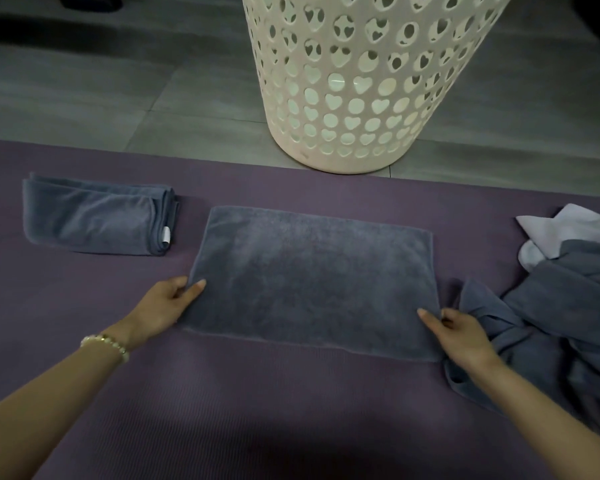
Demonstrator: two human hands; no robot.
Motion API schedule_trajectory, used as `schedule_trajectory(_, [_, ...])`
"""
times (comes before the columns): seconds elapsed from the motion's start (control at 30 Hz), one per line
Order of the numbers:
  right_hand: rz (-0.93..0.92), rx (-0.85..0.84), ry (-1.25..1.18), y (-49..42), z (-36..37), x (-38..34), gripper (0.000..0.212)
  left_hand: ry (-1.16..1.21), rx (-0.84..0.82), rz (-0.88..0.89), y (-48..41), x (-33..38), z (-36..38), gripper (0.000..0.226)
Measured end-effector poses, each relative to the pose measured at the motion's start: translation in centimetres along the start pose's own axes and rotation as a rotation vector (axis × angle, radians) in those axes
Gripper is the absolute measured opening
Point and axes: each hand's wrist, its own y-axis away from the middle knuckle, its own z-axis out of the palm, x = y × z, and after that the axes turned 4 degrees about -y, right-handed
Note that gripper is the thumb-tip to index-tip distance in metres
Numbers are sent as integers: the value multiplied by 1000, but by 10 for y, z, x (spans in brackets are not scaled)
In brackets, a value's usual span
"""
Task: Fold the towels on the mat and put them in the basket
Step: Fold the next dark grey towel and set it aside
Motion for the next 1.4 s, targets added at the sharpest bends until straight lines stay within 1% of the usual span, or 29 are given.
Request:
schedule_trajectory(0.07, [-98, 88, -4, 6, 4, 2, 35, -18, 101, 74, 5, -1, 3, 20])
schedule_trajectory(0.13, [-157, 164, -44, 13, 5, 2, 37, -43, 153, 127, 12, 1, 3, 19])
schedule_trajectory(0.2, [-184, 194, -80, 19, 4, 6, 37, -67, 142, 148, 18, 3, -2, 19])
schedule_trajectory(0.27, [-190, 184, -78, 27, 2, 12, 34, -110, 106, 149, 26, 2, -7, 20])
schedule_trajectory(0.4, [-151, 133, 1, 49, 5, 32, 32, -189, 22, 83, 44, -13, -5, 21])
schedule_trajectory(0.5, [-107, 103, 83, 51, 7, 41, 38, -245, 1, 17, 49, -24, 0, 21])
schedule_trajectory(0.6, [-24, 82, 25, 42, 5, 30, 36, -166, 23, -100, 37, -20, 1, 41])
schedule_trajectory(0.67, [14, 94, -71, 31, 7, 18, 35, -48, 56, -144, 24, -12, 2, 48])
schedule_trajectory(0.73, [56, 126, -208, 18, 9, 3, 34, 21, 127, -148, 11, -6, 6, 45])
schedule_trajectory(0.77, [61, 153, -233, 11, 9, -3, 32, 25, 181, -141, 5, -4, 9, 41])
schedule_trajectory(0.83, [42, 212, -205, 0, 12, -9, 26, 20, 292, -115, -4, -3, 14, 34])
schedule_trajectory(0.93, [41, 274, -183, -7, 14, -4, 22, 36, 341, -107, -9, -5, 18, 30])
schedule_trajectory(1.07, [60, 290, -217, -1, 15, -6, 25, 95, 292, -97, 4, 0, 17, 31])
schedule_trajectory(1.13, [57, 241, -182, 11, 14, -6, 31, 100, 171, -160, 18, -2, 10, 37])
schedule_trajectory(1.2, [41, 150, -94, 28, 11, 1, 42, -35, -20, -197, 33, -13, 1, 38])
schedule_trajectory(1.23, [40, 112, -37, 37, 10, 7, 46, -110, -94, -185, 41, -19, -2, 35])
schedule_trajectory(1.27, [38, 84, 14, 46, 9, 14, 47, -149, -125, -155, 46, -24, -5, 31])
schedule_trajectory(1.33, [-3, 81, 73, 58, 10, 28, 45, -128, -87, -69, 53, -31, -5, 26])
schedule_trajectory(1.4, [-70, 130, 108, 62, 12, 38, 43, -140, 13, 2, 57, -34, 1, 23])
